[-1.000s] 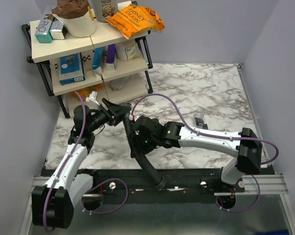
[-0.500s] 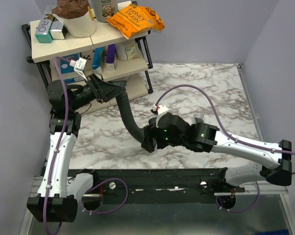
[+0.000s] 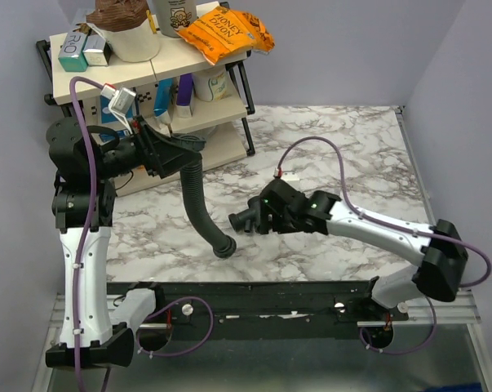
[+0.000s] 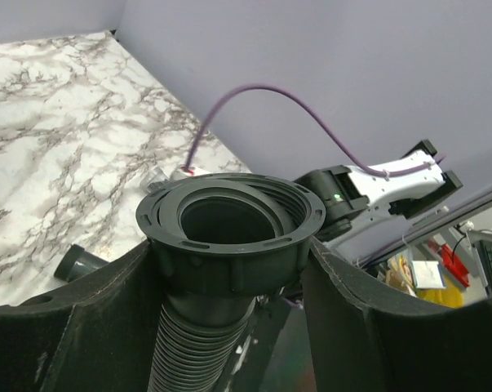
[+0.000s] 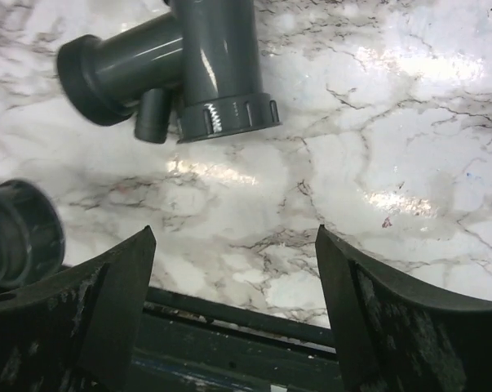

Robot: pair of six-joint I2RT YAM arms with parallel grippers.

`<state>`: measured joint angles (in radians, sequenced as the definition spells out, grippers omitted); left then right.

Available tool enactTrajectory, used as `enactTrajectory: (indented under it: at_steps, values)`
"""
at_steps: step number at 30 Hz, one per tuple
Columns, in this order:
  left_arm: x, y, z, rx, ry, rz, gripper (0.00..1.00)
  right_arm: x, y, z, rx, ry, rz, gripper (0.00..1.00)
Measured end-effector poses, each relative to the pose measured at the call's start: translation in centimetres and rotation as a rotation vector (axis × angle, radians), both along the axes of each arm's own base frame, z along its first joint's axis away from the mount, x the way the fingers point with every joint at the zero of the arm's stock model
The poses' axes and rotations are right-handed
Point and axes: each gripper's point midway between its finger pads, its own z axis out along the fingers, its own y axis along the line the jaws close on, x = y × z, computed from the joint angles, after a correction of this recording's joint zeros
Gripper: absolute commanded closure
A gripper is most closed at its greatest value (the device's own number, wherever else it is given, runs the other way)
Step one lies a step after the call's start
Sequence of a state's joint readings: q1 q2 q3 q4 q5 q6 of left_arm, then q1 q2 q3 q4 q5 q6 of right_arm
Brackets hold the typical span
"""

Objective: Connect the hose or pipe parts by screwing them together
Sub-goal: Pick up the adaptor from the center of the board.

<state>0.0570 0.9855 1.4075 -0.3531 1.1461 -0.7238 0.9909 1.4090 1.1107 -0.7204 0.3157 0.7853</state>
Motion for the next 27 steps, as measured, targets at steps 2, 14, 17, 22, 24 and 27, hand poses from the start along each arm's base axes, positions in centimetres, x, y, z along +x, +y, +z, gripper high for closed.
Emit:
enactTrajectory:
  at_steps: [2,14,17,22,24,27]
  values:
    - [-0.4,0.0,-0.3,0.013,0.002,-0.008,1.00,0.8,0.7,-1.3,-0.049,0.018,-0.009,0.12]
    - [-3.0,0.1,-2.8,0.124,-0.071,-0.044,1.00,4.0,1.8,-5.5,-0.207,0.023,-0.032,0.12]
    - [-3.6,0.1,-2.7,0.137,-0.108,-0.053,1.00,4.6,1.6,-6.3,-0.237,0.014,-0.035,0.15]
    - [-4.0,0.0,-2.7,0.146,-0.131,-0.062,1.00,5.3,1.4,-7.4,-0.292,-0.006,-0.004,0.19]
    - [-4.0,0.0,-2.9,0.147,-0.128,-0.064,1.00,5.6,1.0,-7.5,-0.319,-0.021,0.008,0.18]
    - [-4.0,0.0,-3.1,0.148,-0.123,-0.065,1.00,5.6,-0.3,-7.9,-0.372,-0.041,0.012,0.16]
